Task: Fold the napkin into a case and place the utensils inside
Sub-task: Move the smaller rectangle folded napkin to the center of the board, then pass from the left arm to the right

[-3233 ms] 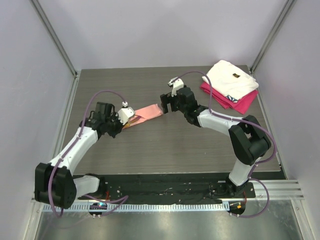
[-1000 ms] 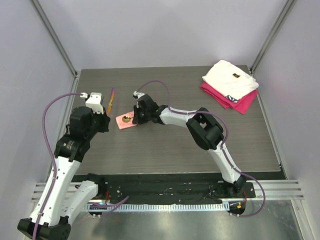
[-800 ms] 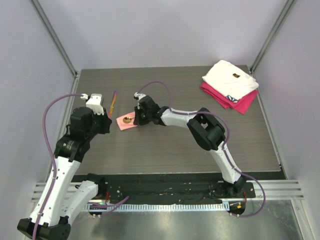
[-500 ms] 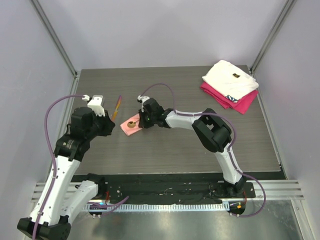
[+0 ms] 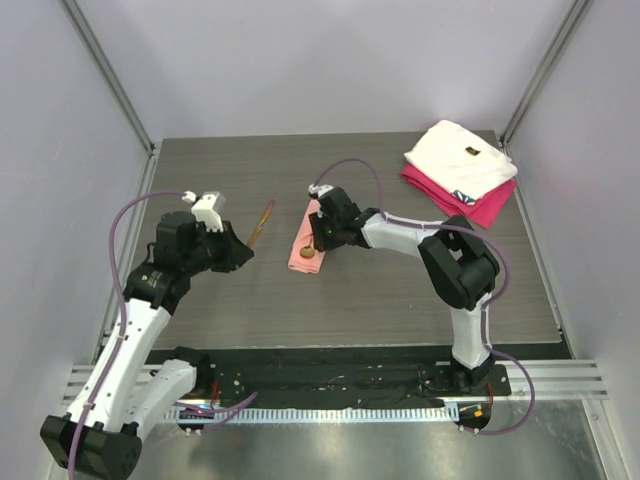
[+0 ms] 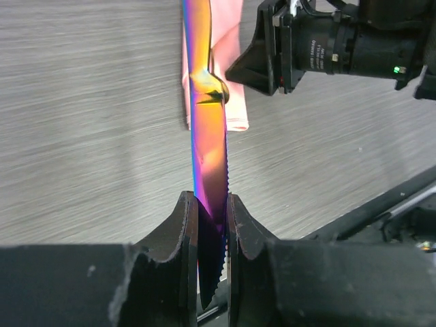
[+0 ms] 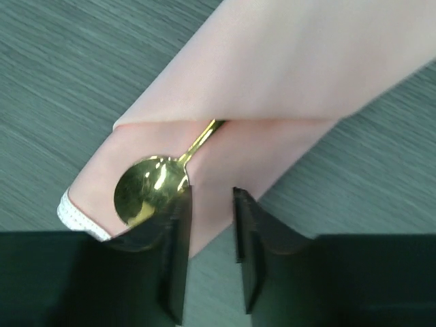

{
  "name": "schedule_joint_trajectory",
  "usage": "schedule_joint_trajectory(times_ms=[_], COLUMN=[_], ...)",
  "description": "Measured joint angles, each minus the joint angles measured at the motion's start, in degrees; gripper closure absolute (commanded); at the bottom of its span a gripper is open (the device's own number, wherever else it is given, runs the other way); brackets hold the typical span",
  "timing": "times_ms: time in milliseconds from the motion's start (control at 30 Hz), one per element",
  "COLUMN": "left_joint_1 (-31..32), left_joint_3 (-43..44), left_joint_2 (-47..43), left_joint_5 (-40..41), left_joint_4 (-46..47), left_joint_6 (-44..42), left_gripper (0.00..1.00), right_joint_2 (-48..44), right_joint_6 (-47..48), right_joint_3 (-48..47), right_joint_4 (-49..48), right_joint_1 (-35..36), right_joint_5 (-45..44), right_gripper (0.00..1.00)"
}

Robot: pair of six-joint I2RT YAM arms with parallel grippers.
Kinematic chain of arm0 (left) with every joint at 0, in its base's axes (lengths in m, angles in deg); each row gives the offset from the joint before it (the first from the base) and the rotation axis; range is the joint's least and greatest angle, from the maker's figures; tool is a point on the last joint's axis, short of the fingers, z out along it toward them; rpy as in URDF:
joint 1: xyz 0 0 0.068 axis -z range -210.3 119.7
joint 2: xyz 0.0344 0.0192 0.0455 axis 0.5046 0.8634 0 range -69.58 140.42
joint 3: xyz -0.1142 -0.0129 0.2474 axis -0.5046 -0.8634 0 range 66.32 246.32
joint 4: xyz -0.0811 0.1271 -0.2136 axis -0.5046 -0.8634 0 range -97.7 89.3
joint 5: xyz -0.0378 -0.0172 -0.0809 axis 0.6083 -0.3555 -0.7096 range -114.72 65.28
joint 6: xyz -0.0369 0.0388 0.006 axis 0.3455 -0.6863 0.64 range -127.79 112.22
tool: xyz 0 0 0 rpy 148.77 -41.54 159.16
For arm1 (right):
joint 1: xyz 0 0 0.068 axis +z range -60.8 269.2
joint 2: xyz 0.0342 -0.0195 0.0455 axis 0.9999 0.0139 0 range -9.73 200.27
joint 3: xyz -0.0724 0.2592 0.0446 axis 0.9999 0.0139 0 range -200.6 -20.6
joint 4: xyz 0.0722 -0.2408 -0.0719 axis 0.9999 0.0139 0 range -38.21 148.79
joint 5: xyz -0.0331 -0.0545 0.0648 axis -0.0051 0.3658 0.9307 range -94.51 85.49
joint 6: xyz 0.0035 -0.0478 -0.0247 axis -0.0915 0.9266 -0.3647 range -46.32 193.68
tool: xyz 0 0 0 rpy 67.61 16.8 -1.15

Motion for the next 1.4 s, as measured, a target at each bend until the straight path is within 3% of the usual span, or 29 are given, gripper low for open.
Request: schedule_joint_trajectory(times_ms=[100, 200, 400, 733, 1267, 1400], left_joint_1=[0.74, 4.55, 16.65, 21.99, 22.95, 22.97], left_joint_3=[-3.39, -7.02, -8.46, -11.23, -12.11, -12.11], left_joint_2=[0.61, 1.07, 2.60, 2.49, 1.84, 2.10], left_joint_5=[-1.42, 0.46, 12.22, 25.70, 28.20, 28.02], left_joint_4=[5.01, 9.33, 14.58, 18.84, 19.65, 20.00], left_joint_6=[2.49, 4.92, 8.96, 14.25, 17.14, 17.11], left_gripper=[1.00, 1.00, 1.00, 1.00, 1.00, 1.00], right_joint_2=[-3.78, -9.53, -15.67, -15.89, -15.96, -15.78], right_joint_6=[-1.03, -5.33, -16.46, -30.93, -37.46, -38.53], right_joint_3=[0.02, 0.22, 2.05, 5.68, 9.31, 9.27], right_joint_4=[3.58, 4.00, -2.78, -12.96, -18.86, -20.17], right_joint_1=[0.61, 0.59, 0.28, 1.05, 3.48, 4.00], right_joint_5=[-1.79, -0.79, 2.25, 5.22, 5.84, 6.05], right_gripper=[0.28, 0.24, 0.31, 0.40, 0.39, 0.44])
